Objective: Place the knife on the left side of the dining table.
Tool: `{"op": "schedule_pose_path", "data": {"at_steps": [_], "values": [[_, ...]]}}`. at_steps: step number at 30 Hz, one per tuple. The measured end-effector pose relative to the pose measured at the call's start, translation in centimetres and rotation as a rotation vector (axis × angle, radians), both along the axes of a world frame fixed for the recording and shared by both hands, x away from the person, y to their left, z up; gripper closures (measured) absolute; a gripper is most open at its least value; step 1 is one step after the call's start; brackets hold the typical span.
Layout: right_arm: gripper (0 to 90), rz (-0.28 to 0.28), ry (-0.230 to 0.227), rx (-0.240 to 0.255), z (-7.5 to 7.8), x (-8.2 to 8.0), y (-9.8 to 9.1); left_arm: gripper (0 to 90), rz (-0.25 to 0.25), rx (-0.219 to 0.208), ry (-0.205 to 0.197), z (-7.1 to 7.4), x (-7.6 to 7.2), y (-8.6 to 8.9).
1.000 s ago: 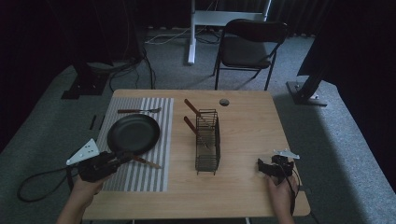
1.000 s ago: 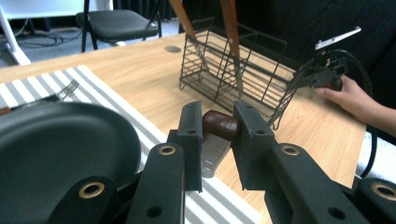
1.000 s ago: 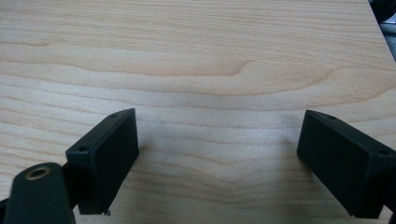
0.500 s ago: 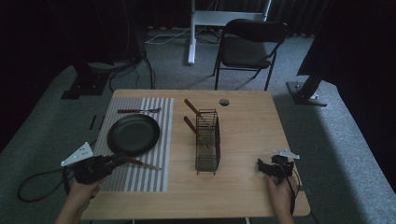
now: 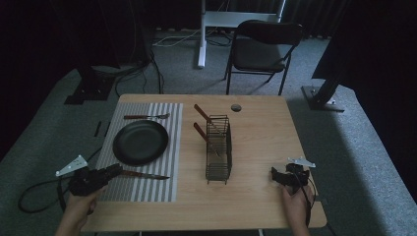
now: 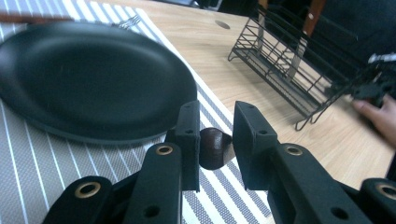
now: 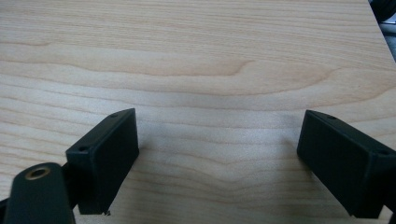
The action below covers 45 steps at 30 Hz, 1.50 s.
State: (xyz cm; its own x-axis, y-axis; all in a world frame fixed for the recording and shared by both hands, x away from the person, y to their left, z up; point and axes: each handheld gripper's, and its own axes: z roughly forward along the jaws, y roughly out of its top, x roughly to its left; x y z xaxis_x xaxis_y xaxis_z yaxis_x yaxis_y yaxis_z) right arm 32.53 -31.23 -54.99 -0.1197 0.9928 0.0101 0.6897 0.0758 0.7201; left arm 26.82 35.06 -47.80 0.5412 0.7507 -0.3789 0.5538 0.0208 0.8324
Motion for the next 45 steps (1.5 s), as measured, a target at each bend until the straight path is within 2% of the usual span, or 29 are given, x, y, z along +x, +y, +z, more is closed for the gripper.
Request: {"op": "schedule_pose_path", "data": {"at_steps": [3,4,5,6,8,9,13,14,16,17,18,19,21,23,24,26,28,30,32,34,37,40,41,43,45], "values": [[11.7,0.000,0.000,0.000,0.0,0.0,0.0,71.5,0.030,-0.037,0.040,-1.1,0.4,0.7],[11.7,0.000,0.000,0.000,0.0,0.0,0.0,71.0,0.030,-0.037,0.040,-1.1,0.4,0.7],[11.7,0.000,0.000,0.000,0.0,0.0,0.0,70.0,0.048,-0.056,0.077,-1.9,0.8,1.3],[11.7,0.000,0.000,0.000,0.0,0.0,0.0,69.1,0.048,-0.056,0.077,-1.9,0.8,1.3],[11.7,0.000,0.000,0.000,0.0,0.0,0.0,66.5,0.079,-0.039,0.102,-2.7,1.2,1.4],[11.7,0.000,0.000,0.000,0.0,0.0,0.0,65.1,0.079,-0.039,0.102,-2.7,1.2,1.4],[11.7,0.000,0.000,0.000,0.0,0.0,0.0,59.9,0.143,-0.030,0.142,-4.0,1.8,1.4],[11.7,0.000,0.000,0.000,0.0,0.0,0.0,58.2,0.143,-0.030,0.142,-4.0,1.8,1.4],[11.7,0.000,0.000,0.000,0.0,0.0,0.0,53.2,0.187,-0.002,0.167,-4.8,2.2,1.4],[11.7,0.000,0.000,0.000,0.0,0.0,0.0,51.9,0.187,-0.002,0.167,-4.8,2.2,1.4],[11.7,0.000,0.000,0.000,0.0,0.0,0.0,51.9,0.198,-0.008,0.188,-5.2,2.4,1.5],[11.7,0.000,0.000,0.000,0.0,0.0,0.0,48.9,0.232,0.016,0.195,-5.5,2.6,1.4],[11.7,0.000,0.000,0.000,0.0,0.0,0.0,46.7,0.252,0.031,0.207,-5.8,2.7,1.3],[11.7,0.000,0.000,0.000,0.0,0.0,0.0,46.0,0.252,0.031,0.207,-5.8,2.7,1.3],[11.7,0.000,0.000,0.000,0.0,0.0,0.0,46.0,0.275,0.110,0.202,-6.1,2.8,0.9],[11.7,0.000,0.000,0.000,0.0,0.0,0.0,41.6,0.289,0.171,0.194,-6.2,2.8,0.5],[11.7,0.000,0.000,0.000,0.0,0.0,0.0,39.1,0.307,0.209,0.181,-6.3,2.8,0.3],[11.7,0.000,0.000,0.000,0.0,0.0,0.0,35.5,0.319,0.215,0.175,-6.2,2.8,0.3],[11.7,0.000,0.000,0.000,0.0,0.0,0.0,28.4,0.348,0.196,0.171,-6.1,2.8,0.4],[11.7,0.000,0.000,0.000,0.0,0.0,0.0,25.7,0.369,0.186,0.165,-6.0,2.6,0.5],[11.7,0.000,0.000,0.000,0.0,0.0,0.0,19.3,0.377,0.198,0.149,-5.9,2.0,0.2],[11.7,0.000,0.000,0.000,0.0,0.0,0.0,19.2,0.387,0.237,0.133,-5.6,1.3,-0.3],[11.7,0.000,0.000,0.000,0.0,0.0,0.0,19.3,0.387,0.237,0.133,-5.6,1.3,-0.3],[11.7,0.000,0.000,0.000,0.0,0.0,0.0,19.2,0.382,0.304,0.103,-5.3,0.3,-1.4],[11.7,0.000,0.000,0.000,0.0,0.0,0.0,18.5,0.380,0.320,0.100,-5.3,0.1,-1.7]]}}
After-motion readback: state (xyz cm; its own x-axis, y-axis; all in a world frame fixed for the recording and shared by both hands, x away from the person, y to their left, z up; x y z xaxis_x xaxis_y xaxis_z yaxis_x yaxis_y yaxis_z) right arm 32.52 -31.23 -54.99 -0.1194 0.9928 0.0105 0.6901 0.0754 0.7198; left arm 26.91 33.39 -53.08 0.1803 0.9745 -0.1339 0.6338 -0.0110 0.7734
